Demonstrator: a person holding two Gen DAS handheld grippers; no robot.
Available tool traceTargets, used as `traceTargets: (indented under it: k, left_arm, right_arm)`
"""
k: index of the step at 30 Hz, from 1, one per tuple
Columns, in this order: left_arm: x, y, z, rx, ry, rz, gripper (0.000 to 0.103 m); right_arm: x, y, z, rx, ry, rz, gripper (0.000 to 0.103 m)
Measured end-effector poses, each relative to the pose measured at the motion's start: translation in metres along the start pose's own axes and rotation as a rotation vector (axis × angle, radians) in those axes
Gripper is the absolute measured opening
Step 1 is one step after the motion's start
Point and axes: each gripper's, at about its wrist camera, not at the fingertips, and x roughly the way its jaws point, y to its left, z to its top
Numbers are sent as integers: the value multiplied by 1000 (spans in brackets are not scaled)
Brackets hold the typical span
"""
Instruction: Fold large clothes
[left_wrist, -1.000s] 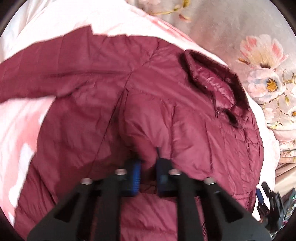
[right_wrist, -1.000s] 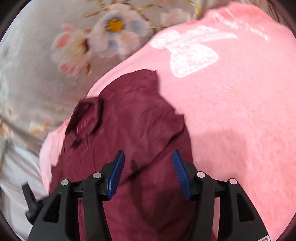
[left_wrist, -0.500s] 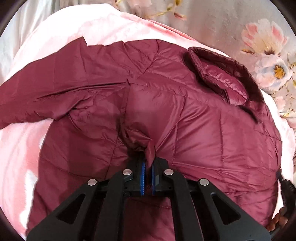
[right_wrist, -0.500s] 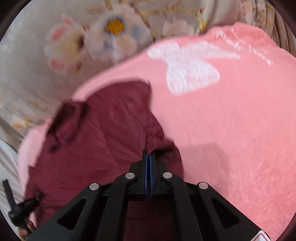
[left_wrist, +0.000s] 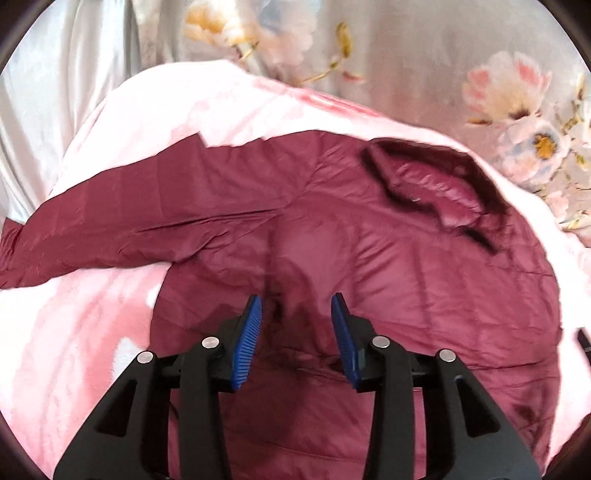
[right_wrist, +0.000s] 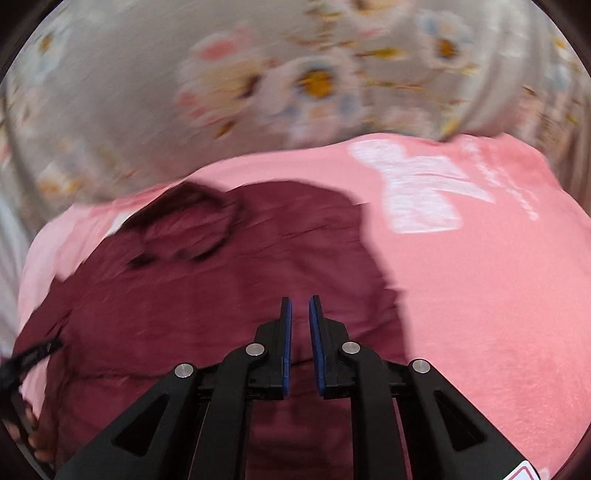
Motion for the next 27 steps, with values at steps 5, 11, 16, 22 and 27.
traceTargets:
  k: [5, 11, 16, 22, 27]
  left_arm:
    - [22, -24, -13, 60, 54, -16, 38]
    - [46, -26, -36, 76, 69, 1, 39]
    - [48, -35, -49, 124, 8, 52, 41]
    - [46, -34, -48, 115, -13, 44, 43]
    - [16, 19, -39, -73, 10, -99, 45]
  right_arm:
    - [45, 46, -21, -86, 130, 76, 12]
    - [71, 41, -33, -98, 180, 59, 7]
    - [68, 46, -46, -120, 143, 37, 5]
    - [66, 59, -50, -193, 115, -36, 5]
    - [58, 44, -48, -126, 109, 25, 5]
